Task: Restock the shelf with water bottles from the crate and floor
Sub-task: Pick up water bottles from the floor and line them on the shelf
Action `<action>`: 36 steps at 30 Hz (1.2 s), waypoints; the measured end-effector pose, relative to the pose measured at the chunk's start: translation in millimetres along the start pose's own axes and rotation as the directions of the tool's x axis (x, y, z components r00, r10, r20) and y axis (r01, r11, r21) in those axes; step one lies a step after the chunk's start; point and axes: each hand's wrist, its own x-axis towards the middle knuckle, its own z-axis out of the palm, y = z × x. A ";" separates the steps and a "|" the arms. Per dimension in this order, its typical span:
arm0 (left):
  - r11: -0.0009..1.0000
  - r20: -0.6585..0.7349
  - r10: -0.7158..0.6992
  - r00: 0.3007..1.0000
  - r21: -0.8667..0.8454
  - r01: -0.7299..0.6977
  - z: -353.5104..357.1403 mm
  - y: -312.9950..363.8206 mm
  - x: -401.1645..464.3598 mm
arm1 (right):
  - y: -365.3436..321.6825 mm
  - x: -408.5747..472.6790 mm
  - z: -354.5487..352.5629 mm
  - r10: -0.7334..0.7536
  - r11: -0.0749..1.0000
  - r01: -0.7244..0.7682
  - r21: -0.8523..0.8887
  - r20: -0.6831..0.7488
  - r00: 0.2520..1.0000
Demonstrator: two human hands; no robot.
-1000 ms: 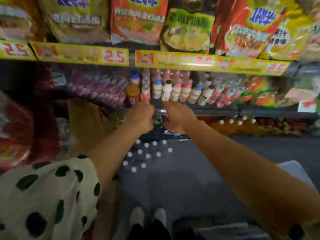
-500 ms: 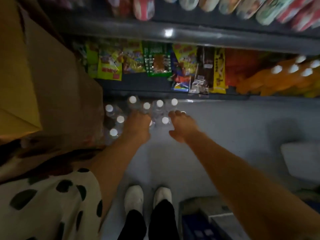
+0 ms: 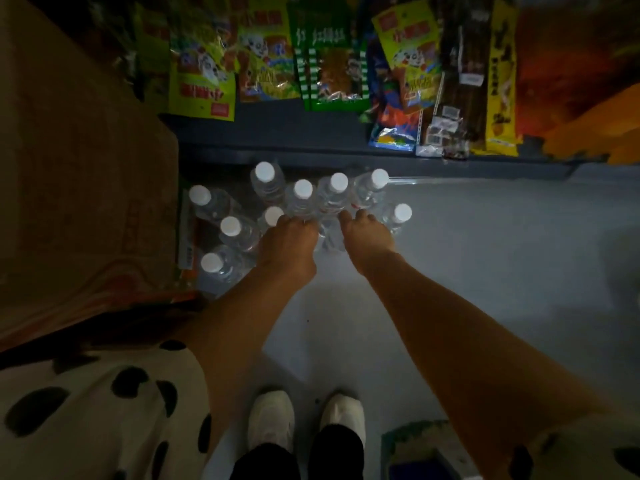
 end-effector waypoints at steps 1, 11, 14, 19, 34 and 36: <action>1.000 0.000 0.001 1.000 -0.005 -0.001 -2.4 -0.2 -0.5 | 0.6 -0.9 -2.4 -0.018 1.000 0.018 -0.016 -0.003 1.000; 0.972 0.036 0.048 0.998 -0.233 -0.038 -123.7 39.9 -90.1 | 20.7 -118.7 -182.0 -0.155 0.987 0.154 0.045 0.014 0.988; 0.946 0.020 0.061 0.998 -0.320 -0.051 -198.4 54.9 -132.9 | 28.2 -176.0 -277.9 -0.204 0.976 0.206 0.064 -0.042 0.978; 0.867 -0.102 0.140 0.985 -0.467 -0.172 -320.3 67.9 -197.7 | 34.2 -272.6 -444.7 -0.266 0.960 0.279 0.041 -0.195 0.944; 0.672 -0.444 0.277 0.852 -0.544 -0.502 -628.5 94.8 -401.2 | 9.9 -492.7 -782.8 -0.333 0.884 0.465 0.046 -0.636 0.696; 0.670 -0.468 0.281 0.838 -0.530 -0.520 -655.9 95.6 -420.2 | 10.8 -512.0 -804.4 -0.312 0.793 0.569 0.217 -0.657 0.686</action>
